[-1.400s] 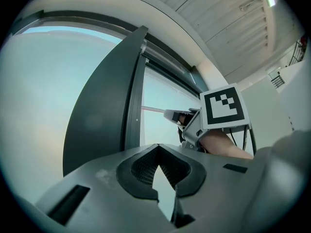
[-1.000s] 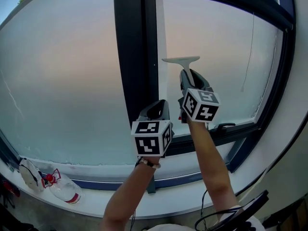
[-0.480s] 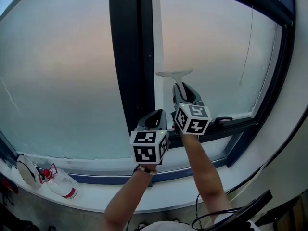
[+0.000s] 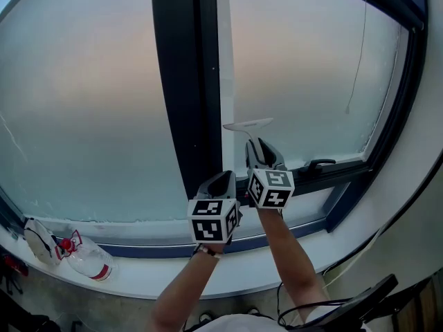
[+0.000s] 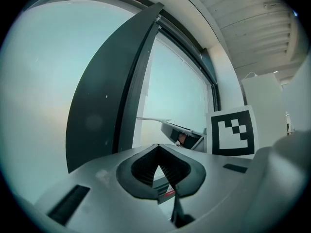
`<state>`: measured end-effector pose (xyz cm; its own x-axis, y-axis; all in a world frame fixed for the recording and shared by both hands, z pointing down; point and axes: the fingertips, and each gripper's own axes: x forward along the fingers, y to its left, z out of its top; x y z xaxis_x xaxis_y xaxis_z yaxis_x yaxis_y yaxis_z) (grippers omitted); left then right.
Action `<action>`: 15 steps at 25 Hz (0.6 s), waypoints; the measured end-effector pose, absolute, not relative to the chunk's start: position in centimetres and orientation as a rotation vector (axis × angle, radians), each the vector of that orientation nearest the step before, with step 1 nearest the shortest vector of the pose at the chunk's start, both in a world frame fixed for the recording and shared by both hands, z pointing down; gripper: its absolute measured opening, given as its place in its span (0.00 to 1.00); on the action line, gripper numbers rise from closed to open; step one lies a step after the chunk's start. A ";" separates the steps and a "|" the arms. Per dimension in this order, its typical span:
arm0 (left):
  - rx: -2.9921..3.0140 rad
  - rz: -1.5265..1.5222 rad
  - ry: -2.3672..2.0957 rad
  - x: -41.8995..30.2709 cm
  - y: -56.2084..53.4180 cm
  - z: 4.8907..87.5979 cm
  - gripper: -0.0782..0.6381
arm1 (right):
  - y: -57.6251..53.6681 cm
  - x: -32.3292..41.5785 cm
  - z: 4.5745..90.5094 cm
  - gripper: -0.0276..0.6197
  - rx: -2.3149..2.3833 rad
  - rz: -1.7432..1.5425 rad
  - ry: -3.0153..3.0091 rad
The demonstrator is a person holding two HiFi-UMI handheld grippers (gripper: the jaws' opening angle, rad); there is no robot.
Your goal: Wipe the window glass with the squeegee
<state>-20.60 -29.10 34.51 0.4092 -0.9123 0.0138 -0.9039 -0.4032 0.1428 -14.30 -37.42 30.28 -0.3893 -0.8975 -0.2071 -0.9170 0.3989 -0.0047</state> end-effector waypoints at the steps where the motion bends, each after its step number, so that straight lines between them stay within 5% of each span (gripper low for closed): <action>1: 2.520 -0.091 -1.633 -20.5 -29.1 35.2 0.11 | -37.5 -14.2 31.2 0.18 -1.629 0.154 2.480; 15: 2.435 0.028 -1.544 -18.8 -28.5 43.1 0.11 | -37.6 -13.8 41.6 0.18 -1.673 -0.049 2.546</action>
<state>-18.84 -28.51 43.08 0.4359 -0.8869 0.1527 -0.8919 -0.4029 0.2056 -13.79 -37.58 41.58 -0.3939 -0.9171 -0.0615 -0.9140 0.3979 -0.0791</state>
